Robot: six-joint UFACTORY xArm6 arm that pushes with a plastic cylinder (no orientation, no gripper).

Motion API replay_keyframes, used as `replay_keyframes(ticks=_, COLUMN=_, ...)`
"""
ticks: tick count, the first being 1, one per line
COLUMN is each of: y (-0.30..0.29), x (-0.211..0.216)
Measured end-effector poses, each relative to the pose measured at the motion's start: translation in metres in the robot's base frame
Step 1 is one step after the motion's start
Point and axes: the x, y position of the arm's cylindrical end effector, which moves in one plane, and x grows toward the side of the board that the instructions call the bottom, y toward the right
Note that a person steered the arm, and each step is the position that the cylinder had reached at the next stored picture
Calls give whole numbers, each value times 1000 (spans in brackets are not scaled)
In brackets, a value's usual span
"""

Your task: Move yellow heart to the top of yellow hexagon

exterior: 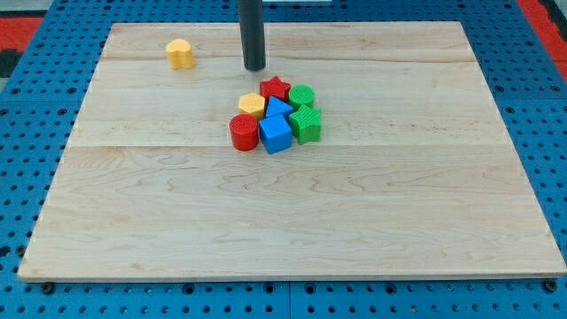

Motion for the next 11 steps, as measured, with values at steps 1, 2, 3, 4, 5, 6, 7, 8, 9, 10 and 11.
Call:
replay_keyframes(ticks=1, y=-37, x=-69)
replay_keyframes(ticks=2, y=-122, x=-40)
replay_keyframes(ticks=3, y=-162, x=20)
replay_keyframes(ticks=4, y=-105, x=46)
replay_keyframes(ticks=5, y=-181, x=3)
replay_keyframes(ticks=6, y=-188, x=-38)
replay_keyframes(ticks=7, y=-158, x=-22)
replay_keyframes(ticks=8, y=-105, x=38)
replay_keyframes(ticks=9, y=-64, x=80)
replay_keyframes(ticks=10, y=-158, x=42)
replay_keyframes(ticks=11, y=-112, x=19)
